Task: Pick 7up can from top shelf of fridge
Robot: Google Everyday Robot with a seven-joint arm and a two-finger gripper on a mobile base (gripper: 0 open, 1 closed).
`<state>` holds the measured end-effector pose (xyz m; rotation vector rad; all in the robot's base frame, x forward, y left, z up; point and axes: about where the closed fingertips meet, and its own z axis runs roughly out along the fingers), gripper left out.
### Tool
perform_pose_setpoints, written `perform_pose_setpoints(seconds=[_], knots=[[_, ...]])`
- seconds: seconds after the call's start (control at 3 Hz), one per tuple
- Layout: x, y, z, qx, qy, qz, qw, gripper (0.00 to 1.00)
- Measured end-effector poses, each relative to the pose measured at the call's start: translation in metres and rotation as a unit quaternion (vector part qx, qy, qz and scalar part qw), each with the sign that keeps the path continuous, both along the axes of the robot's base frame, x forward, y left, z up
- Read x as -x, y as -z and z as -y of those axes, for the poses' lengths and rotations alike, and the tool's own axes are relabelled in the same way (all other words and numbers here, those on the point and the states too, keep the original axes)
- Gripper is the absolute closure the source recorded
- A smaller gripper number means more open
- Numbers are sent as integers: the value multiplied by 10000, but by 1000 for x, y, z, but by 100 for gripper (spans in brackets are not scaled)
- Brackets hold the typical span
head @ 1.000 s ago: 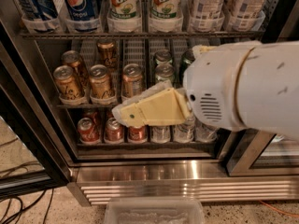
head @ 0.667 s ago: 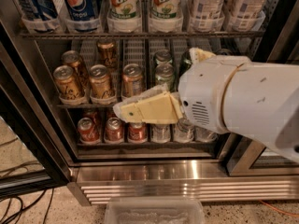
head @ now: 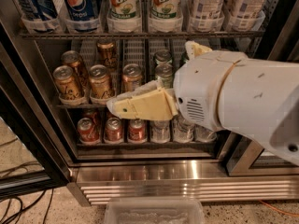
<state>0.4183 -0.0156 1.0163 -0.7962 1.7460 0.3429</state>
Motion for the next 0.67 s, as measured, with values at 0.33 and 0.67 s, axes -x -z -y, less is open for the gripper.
perform_pose_setpoints(seconds=[0.33, 0.67], knots=[[-10, -8, -4, -84, 68, 288, 9995, 0], [-33, -25, -9, -221, 245, 756, 9966, 0]])
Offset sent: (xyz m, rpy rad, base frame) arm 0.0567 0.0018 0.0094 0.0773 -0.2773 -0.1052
